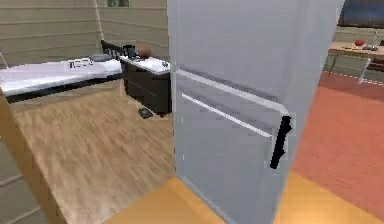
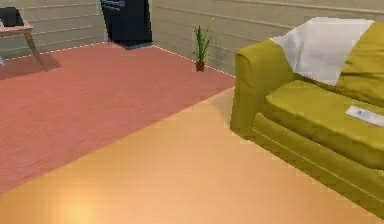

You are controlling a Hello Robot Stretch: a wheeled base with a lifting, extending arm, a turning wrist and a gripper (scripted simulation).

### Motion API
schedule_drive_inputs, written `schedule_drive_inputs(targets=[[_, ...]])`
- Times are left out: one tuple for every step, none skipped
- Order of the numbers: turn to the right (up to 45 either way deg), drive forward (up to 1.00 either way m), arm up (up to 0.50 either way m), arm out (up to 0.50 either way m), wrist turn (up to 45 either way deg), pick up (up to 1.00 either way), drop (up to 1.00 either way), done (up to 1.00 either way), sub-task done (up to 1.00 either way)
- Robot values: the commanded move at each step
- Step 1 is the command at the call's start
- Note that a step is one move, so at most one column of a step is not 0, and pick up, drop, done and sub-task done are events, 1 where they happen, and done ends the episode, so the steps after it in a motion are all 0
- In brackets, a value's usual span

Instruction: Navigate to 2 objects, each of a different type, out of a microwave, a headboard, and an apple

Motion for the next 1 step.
schedule_drive_inputs(targets=[[-24.0,0.0,0.0,0.0,0.0,0.0,0.0,0.0,0.0]])
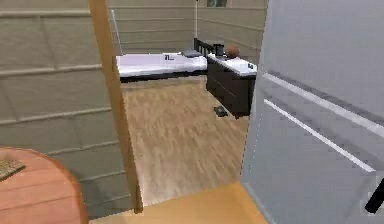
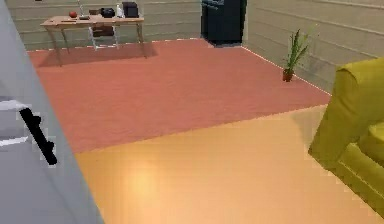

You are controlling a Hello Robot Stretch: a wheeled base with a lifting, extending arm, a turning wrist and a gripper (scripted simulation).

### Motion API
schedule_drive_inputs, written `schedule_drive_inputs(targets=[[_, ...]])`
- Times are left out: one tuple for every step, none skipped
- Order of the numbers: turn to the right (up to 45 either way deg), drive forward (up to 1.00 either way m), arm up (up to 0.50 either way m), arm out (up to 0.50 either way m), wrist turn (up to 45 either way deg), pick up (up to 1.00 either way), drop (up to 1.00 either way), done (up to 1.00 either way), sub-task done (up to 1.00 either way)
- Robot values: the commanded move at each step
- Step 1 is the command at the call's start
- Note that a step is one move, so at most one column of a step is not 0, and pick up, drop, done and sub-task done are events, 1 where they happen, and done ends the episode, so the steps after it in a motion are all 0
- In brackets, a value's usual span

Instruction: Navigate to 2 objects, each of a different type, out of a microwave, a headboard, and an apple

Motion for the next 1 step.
schedule_drive_inputs(targets=[[0.0,1.0,0.0,0.0,0.0,0.0,0.0,0.0,0.0]])
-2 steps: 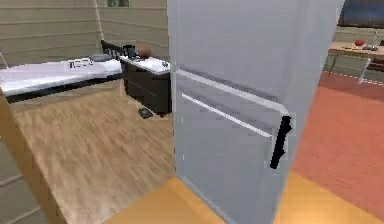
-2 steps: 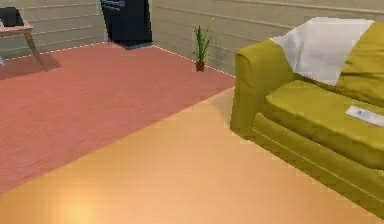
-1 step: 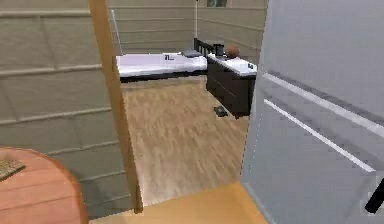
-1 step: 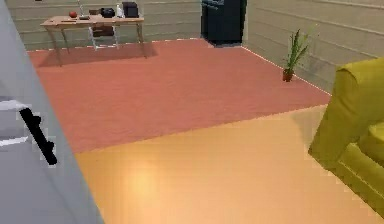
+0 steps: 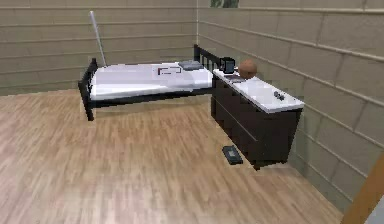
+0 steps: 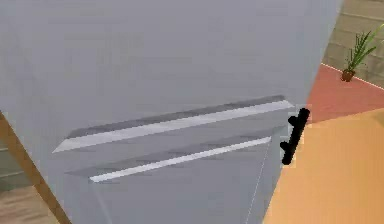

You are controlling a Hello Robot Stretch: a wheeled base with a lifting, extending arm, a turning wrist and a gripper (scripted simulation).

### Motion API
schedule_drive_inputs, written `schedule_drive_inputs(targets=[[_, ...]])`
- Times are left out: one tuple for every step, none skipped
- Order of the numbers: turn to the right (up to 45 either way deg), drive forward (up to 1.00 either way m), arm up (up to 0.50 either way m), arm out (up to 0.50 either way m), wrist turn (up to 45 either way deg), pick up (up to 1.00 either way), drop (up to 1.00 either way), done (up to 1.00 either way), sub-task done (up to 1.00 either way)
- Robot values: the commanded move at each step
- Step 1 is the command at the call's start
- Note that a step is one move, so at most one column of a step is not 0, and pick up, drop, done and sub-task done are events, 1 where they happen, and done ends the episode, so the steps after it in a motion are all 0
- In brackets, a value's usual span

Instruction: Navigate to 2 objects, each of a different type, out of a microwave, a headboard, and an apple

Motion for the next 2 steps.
schedule_drive_inputs(targets=[[-21.0,0.0,0.0,0.0,0.0,0.0,0.0,0.0,0.0],[0.0,0.4,0.0,0.0,0.0,0.0,0.0,0.0,0.0]])
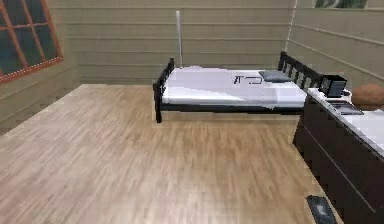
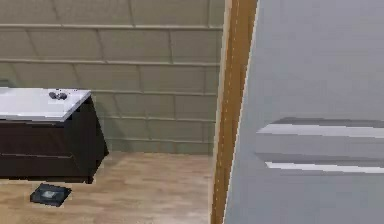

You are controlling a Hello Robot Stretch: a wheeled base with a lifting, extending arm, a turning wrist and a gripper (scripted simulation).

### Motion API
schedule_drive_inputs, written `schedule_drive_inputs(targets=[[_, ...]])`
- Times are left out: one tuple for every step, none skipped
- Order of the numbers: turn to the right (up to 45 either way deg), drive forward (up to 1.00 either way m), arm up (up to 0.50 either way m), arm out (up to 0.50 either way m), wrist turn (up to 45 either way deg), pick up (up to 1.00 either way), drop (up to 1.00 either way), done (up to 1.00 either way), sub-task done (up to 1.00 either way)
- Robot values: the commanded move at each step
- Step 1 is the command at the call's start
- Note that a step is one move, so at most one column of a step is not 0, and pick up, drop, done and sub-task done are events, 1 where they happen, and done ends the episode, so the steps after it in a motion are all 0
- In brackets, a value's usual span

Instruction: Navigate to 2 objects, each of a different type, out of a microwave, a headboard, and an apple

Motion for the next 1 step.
schedule_drive_inputs(targets=[[-39.0,0.0,0.0,0.0,0.0,0.0,0.0,0.0,0.0]])
